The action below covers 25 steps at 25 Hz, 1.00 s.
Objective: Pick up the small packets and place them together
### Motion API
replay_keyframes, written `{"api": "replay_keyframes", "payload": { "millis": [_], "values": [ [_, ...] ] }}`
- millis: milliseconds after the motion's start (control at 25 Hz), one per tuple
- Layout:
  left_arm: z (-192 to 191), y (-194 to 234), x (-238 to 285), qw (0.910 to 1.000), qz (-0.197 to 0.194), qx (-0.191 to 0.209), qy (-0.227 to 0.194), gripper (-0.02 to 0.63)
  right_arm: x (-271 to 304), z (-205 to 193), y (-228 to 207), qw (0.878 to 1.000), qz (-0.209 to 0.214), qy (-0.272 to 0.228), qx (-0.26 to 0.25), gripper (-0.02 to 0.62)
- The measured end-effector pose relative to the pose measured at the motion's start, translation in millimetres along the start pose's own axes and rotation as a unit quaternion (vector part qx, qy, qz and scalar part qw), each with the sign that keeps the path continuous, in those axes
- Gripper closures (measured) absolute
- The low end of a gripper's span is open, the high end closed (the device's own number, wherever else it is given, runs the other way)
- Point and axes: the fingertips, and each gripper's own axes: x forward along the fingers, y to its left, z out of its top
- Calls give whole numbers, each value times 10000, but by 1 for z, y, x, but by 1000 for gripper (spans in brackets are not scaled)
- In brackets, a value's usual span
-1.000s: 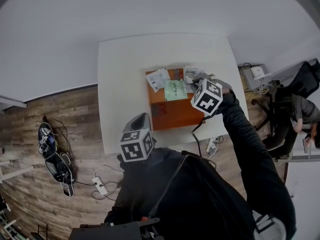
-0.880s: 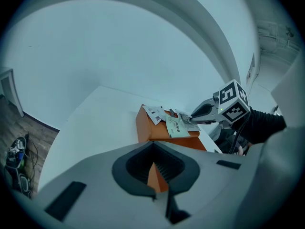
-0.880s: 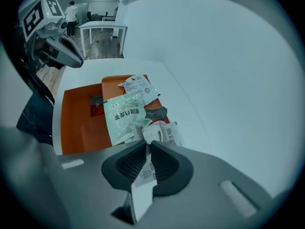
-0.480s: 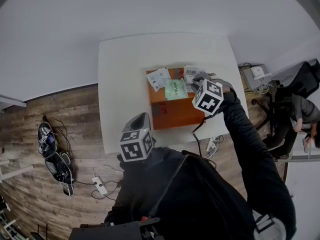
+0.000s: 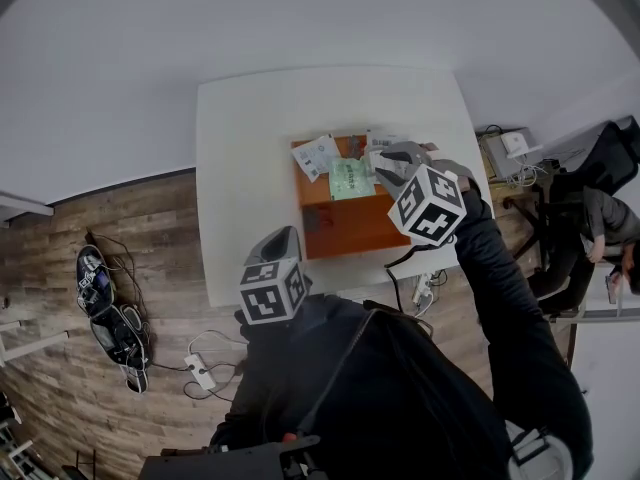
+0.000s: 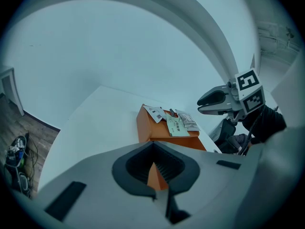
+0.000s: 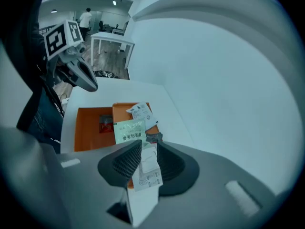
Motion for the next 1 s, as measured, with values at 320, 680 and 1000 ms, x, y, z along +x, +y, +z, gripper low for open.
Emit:
{"api": "replay_keyframes", "payload": {
  "millis": [320, 680, 1000],
  "values": [
    [-3, 1, -3, 10000, 44, -58, -28, 607, -2, 43, 83, 9914, 1097, -711, -8, 474],
    [-6, 10, -8, 9998, 139, -164, -43, 607, 41, 47, 143, 9763, 1947, -702, 636, 474],
    [-7, 14, -7, 9997, 160, -201, -45, 607, 79, 35, 160, 9738, 2021, -341, 985, 474]
  ]
}}
